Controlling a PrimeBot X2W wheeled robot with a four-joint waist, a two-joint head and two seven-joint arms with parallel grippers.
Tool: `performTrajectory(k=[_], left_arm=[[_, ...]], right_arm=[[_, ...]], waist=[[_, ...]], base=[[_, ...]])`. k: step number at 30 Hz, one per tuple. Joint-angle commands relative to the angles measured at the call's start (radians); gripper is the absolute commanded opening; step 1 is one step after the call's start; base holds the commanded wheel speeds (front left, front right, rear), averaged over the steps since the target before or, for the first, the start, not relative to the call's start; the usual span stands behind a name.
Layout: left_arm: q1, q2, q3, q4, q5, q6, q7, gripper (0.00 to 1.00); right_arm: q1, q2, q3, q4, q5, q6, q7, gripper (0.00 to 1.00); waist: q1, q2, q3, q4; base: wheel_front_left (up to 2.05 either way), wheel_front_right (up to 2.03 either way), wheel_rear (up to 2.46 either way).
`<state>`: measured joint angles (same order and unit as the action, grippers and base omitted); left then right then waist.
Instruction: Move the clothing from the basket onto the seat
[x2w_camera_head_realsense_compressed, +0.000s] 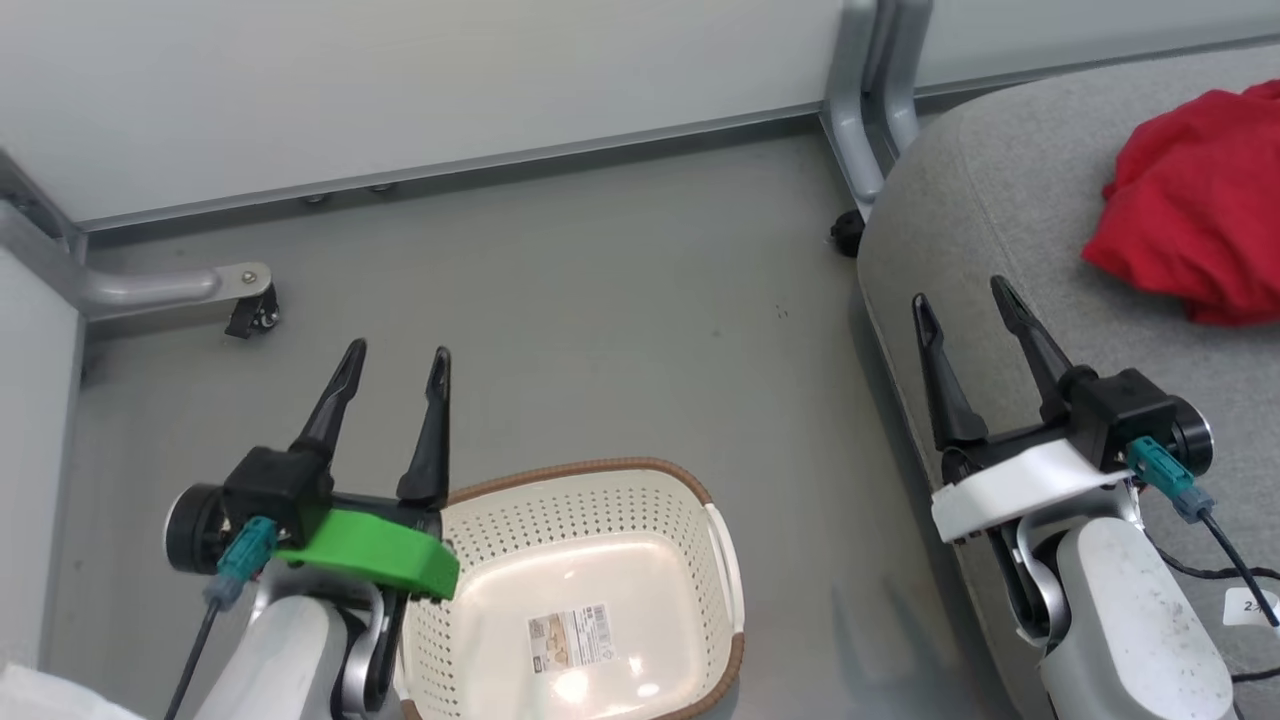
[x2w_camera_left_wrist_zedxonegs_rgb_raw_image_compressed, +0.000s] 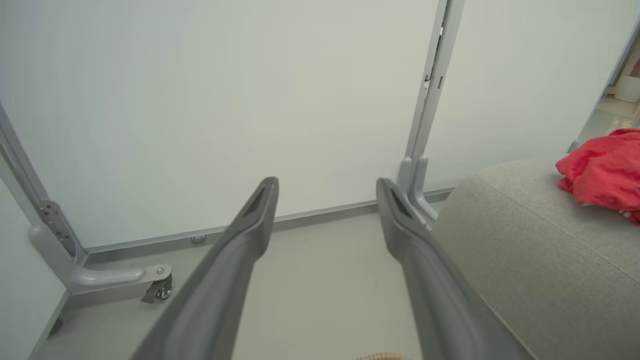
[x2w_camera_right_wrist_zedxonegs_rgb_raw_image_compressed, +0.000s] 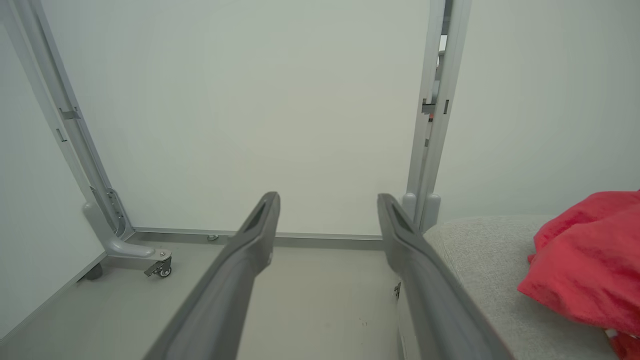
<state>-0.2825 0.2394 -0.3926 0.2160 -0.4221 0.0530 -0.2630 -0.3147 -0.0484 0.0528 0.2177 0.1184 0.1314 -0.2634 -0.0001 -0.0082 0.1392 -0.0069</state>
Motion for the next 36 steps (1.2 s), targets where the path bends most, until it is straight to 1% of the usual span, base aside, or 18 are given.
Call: performTrajectory(k=[1,5,11,19,24,30,36], left_arm=[[0.034,-0.004,0.027,-0.004,0.011,0.0,-0.002,1.0],[0.095,-0.013,0.101,-0.012,0.031,-0.007,-0.001,1.0],[0.177,-0.036,0.205,-0.046,0.068,-0.026,-0.002,1.0],[0.254,-0.086,0.313,-0.091,0.116,-0.083,-0.001,1.0],[0.279,-0.114,0.352,-0.093,0.147,-0.116,-0.001,1.0],[0.289,-0.141,0.38,-0.085,0.172,-0.136,-0.002,1.0],[0.287,-0.152,0.395,-0.087,0.198,-0.148,-0.002,1.0]], right_arm=[[0.032,-0.004,0.001,-0.009,0.008,-0.001,-0.002,1.0],[0.076,-0.004,-0.004,-0.023,0.015,-0.001,-0.002,1.0],[0.14,-0.004,-0.01,-0.047,0.025,-0.001,-0.002,1.0],[0.223,-0.004,-0.017,-0.079,0.047,-0.001,-0.002,1.0],[0.27,-0.004,-0.013,-0.094,0.061,-0.001,-0.002,1.0],[0.312,-0.004,-0.013,-0.115,0.076,-0.001,-0.002,1.0],[0.327,-0.004,-0.021,-0.113,0.069,-0.001,-0.002,1.0]], waist=[[0.0001,0.0082,-0.043,0.044],[0.0001,0.0082,-0.068,0.061],[0.0001,0.0082,-0.093,0.07],[0.0001,0.0082,-0.118,0.072],[0.0001,0.0082,-0.132,0.076],[0.0001,0.0082,-0.141,0.073],[0.0001,0.0082,-0.147,0.067]], base=[[0.0,0.0,0.0],[0.0,0.0,0.0],[0.0,0.0,0.0],[0.0,0.0,0.0],[0.0,0.0,0.0],[0.0,0.0,0.0],[0.0,0.0,0.0]])
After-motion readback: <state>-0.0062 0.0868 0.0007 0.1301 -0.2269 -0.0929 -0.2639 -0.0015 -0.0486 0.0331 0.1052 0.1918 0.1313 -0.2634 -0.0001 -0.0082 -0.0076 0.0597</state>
